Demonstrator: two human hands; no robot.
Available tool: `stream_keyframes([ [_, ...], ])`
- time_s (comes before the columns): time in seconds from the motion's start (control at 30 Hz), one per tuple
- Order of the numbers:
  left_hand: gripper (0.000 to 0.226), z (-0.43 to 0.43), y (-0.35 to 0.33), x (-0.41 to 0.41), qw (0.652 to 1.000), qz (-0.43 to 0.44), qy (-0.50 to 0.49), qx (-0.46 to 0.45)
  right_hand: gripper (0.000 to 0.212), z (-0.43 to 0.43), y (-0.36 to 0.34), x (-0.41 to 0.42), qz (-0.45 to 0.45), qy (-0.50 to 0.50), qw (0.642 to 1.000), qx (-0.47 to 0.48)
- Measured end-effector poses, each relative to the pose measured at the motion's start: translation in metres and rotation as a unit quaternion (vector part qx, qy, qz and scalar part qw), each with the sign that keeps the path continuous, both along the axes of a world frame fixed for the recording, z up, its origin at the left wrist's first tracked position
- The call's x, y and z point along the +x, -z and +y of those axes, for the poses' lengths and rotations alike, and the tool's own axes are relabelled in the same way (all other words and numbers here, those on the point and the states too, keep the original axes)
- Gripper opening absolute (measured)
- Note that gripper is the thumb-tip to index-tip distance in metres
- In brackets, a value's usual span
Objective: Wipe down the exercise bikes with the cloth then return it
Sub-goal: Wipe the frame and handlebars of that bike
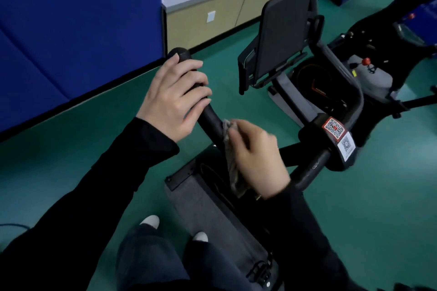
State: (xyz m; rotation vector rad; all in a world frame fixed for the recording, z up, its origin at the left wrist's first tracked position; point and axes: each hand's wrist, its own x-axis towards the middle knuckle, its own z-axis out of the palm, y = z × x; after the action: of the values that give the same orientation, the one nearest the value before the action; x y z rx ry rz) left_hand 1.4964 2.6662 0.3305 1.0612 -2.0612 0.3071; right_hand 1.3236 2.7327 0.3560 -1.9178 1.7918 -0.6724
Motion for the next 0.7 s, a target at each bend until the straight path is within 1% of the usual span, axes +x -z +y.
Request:
stream_keyframes([
  [0.03,0.019,0.0,0.001,0.001,1.0,-0.004,0.002,-0.003,0.022,-0.015,-0.003,-0.002,-0.025,0.006,0.997,0.074],
  [0.07,0.02,-0.001,0.001,0.001,1.0,-0.01,0.006,-0.005,0.023,-0.03,-0.005,-0.005,-0.06,0.01,0.986,0.157],
  [0.1,0.02,-0.002,0.001,0.002,1.0,-0.016,0.01,-0.008,0.023,-0.043,-0.007,-0.008,-0.116,0.006,0.966,0.232],
  [0.13,0.02,-0.003,0.001,0.004,1.0,-0.02,0.015,-0.01,0.019,-0.052,-0.008,-0.009,-0.188,0.0,0.936,0.297],
  [0.17,0.02,-0.005,0.001,0.005,0.999,-0.023,0.019,-0.013,0.016,-0.057,-0.008,-0.009,-0.248,-0.002,0.907,0.341],
  [0.2,0.019,-0.007,0.0,0.006,0.999,-0.026,0.022,-0.017,0.016,-0.061,-0.009,-0.01,-0.279,-0.005,0.888,0.366],
  [0.23,0.019,-0.008,0.0,0.007,0.999,-0.028,0.023,-0.021,0.016,-0.061,-0.008,-0.011,-0.284,-0.003,0.882,0.375],
  [0.27,0.018,-0.009,0.001,0.007,0.999,-0.029,0.025,-0.024,0.016,-0.059,-0.007,-0.012,-0.282,0.005,0.883,0.375],
  [0.33,0.018,-0.01,0.001,0.008,0.999,-0.033,0.026,-0.029,0.018,-0.053,-0.009,-0.012,-0.256,0.014,0.896,0.363],
  [0.37,0.018,-0.011,0.002,0.009,0.999,-0.037,0.026,-0.03,0.018,-0.048,-0.01,-0.011,-0.222,0.006,0.91,0.35],
  [0.43,0.019,-0.011,0.002,0.01,0.998,-0.045,0.024,-0.031,0.019,-0.037,-0.011,-0.011,-0.113,-0.011,0.944,0.309],
  [0.5,0.019,-0.009,0.001,0.008,0.999,-0.04,0.018,-0.03,0.019,-0.025,-0.011,-0.01,-0.027,0.002,0.966,0.255],
  [0.53,0.018,-0.008,0.0,0.005,0.999,-0.031,0.014,-0.027,0.018,-0.018,-0.012,-0.008,-0.014,0.026,0.973,0.228],
  [0.6,0.017,-0.005,-0.002,-0.002,1.0,-0.011,0.02,-0.014,0.018,-0.006,-0.01,0.003,-0.015,0.072,0.984,0.16],
  [0.63,0.017,-0.004,-0.002,-0.006,0.999,-0.011,0.037,-0.011,0.018,-0.002,-0.008,0.012,-0.005,0.085,0.989,0.118],
  [0.7,0.018,-0.005,-0.002,-0.011,0.996,-0.04,0.081,-0.01,0.015,0.005,-0.003,0.027,0.027,0.099,0.994,0.031],
])
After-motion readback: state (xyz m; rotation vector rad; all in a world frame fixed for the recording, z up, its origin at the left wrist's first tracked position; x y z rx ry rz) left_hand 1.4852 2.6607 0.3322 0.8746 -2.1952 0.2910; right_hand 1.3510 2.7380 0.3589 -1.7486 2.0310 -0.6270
